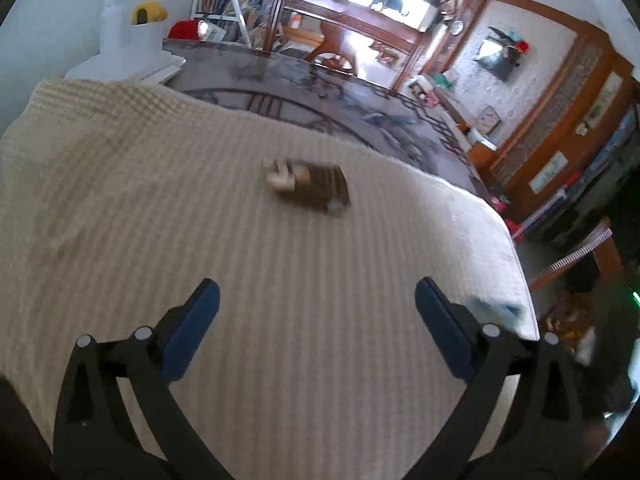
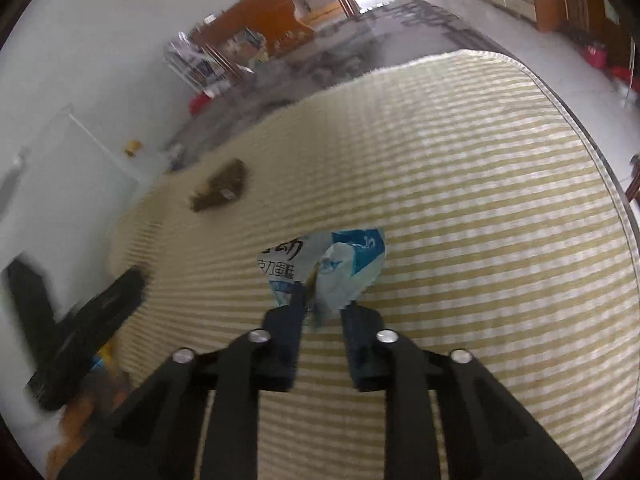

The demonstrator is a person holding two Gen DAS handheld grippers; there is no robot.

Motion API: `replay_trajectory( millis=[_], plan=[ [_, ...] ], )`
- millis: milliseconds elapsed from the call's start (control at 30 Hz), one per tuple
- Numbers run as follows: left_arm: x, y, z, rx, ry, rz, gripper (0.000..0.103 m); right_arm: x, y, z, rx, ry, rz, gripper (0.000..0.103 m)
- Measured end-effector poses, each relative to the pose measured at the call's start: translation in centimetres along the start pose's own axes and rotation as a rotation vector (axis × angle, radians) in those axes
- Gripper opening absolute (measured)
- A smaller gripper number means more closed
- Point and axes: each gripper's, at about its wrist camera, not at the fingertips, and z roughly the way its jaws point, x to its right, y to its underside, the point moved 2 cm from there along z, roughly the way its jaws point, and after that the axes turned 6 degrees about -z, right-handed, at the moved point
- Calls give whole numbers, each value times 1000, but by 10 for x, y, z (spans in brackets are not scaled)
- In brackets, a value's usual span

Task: Collect trash
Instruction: 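Grasp the blue-and-white wrapper on the bed with the right tool, then grasp the brown cigarette box with the left tool while the right tool holds the wrapper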

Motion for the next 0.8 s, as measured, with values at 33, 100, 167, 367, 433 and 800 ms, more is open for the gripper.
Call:
replay_trajectory(
  millis=[33, 100, 167, 367, 433, 800],
  plan=[
    [0, -11, 9, 0, 11, -28, 96, -2, -2, -3, 9, -16, 2, 15],
    [-3, -28, 27, -5, 8, -110, 96, -5, -6, -8, 26, -22, -4, 15],
    [-8, -39, 44, -22, 7, -182, 96, -3, -9, -11, 37, -13, -1, 15],
    [-31, -53, 77, -21, 8, -456, 86, 3, -12, -19, 29, -91, 58, 15],
    [-36, -54, 84, -34, 10, -514, 75, 0, -14, -21, 36, -96, 46, 16],
    [-25, -49, 54, -6, 83, -418, 19, 0, -11, -22, 29, -71, 25, 17]
  ],
)
